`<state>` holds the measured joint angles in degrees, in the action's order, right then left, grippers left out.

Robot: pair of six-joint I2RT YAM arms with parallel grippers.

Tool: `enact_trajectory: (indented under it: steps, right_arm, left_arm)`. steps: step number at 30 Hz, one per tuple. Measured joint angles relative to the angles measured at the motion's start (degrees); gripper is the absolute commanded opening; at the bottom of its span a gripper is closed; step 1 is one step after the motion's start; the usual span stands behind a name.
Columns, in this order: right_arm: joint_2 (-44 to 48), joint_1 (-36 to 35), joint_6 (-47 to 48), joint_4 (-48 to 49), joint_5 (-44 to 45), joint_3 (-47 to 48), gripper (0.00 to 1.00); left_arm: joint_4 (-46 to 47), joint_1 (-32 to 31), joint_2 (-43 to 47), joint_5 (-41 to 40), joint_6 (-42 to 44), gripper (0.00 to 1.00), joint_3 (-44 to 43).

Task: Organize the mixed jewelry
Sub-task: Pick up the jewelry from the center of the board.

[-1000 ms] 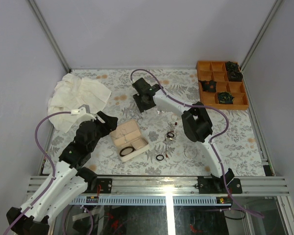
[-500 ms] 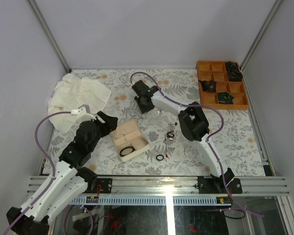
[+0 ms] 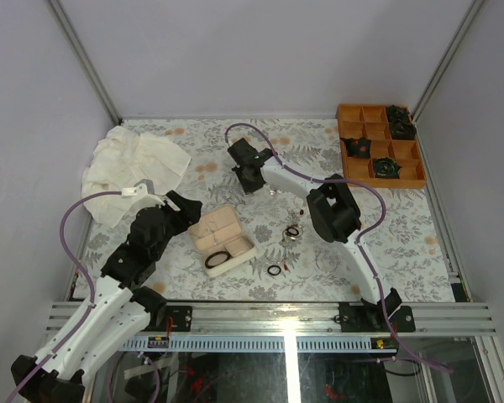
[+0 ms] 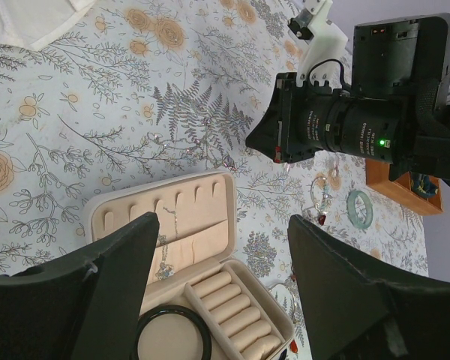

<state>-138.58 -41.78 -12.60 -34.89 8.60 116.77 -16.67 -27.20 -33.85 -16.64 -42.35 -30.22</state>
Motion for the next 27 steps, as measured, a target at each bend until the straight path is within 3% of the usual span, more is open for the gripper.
enact_trajectory:
  steps: [13,27]
  right_arm:
    - [0.7,0.5,0.5,-0.9,1.3,-0.5,0.0]
    - [8.2,0.9,0.7,-1.4,2.0,-4.6,0.0]
  left_arm:
    - [0.0,0.0,0.0,0.0,0.0,0.7,0.0]
    - [0.0,0.0,0.1,0.0,0.0,0.7,0.0]
